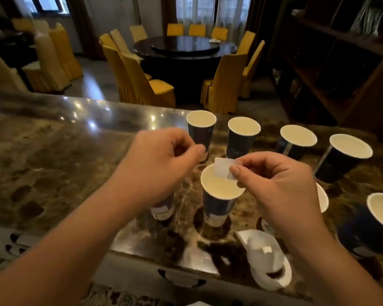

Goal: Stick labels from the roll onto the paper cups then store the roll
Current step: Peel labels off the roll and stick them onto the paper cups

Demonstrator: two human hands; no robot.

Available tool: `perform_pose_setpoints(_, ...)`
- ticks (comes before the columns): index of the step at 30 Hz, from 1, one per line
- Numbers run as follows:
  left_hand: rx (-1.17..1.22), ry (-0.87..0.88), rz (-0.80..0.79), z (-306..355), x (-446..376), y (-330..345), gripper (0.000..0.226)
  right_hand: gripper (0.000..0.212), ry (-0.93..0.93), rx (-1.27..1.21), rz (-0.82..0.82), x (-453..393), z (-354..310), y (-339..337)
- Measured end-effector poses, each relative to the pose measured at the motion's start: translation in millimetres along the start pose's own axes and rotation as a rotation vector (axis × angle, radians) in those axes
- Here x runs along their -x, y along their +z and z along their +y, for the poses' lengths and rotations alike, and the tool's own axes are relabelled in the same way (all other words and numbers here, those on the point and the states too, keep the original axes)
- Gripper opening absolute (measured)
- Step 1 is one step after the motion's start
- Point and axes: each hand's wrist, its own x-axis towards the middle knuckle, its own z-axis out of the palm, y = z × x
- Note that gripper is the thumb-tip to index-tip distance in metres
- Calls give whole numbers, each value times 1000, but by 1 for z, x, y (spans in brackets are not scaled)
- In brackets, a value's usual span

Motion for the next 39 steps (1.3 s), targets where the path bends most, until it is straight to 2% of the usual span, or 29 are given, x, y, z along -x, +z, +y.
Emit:
perform_pose_setpoints(2,14,43,53,-18,-27,-19,10,9,12,5,22,-16,-4,11)
perform_pose_setpoints(4,-40,78,22,-43,-62,-28,11,10,24,19,40,-29,-7,21)
perform_pose_setpoints(9,-321,107,-322,-103,-138,1,47,12,46,91,96,-45,-8,39)
perform_pose_setpoints(11,-416,161,-388,-119,-155,23,58,14,59,108,125,-48,-7,44)
perform_pose_setpoints(13,-405,154,-411,-132,-167,43,63,15,71,131,146,-49,-7,47)
perform_pose_setpoints(17,-373,163,-441,-152,-185,63,44,16,98,160,175,-50,-9,52)
perform_pose_setpoints(21,-331,132,-391,-161,-191,74,26,18,114,181,191,-50,-9,56)
perform_pose_setpoints(25,-214,118,-339,-166,-189,75,23,17,128,196,187,-49,-6,58)
perform_pose_setpoints(28,-50,107,-238,-158,-188,60,21,16,117,207,187,-51,-7,57)
perform_pose_setpoints(30,182,70,-183,-144,-191,41,15,15,90,208,195,-56,-11,54)
perform_pose_setpoints(33,572,15,-201,-111,-191,9,19,11,30,178,195,-69,-22,50)
perform_pose_setpoints(39,649,48,-227,-54,-173,-17,41,4,-48,173,192,-94,-38,48)
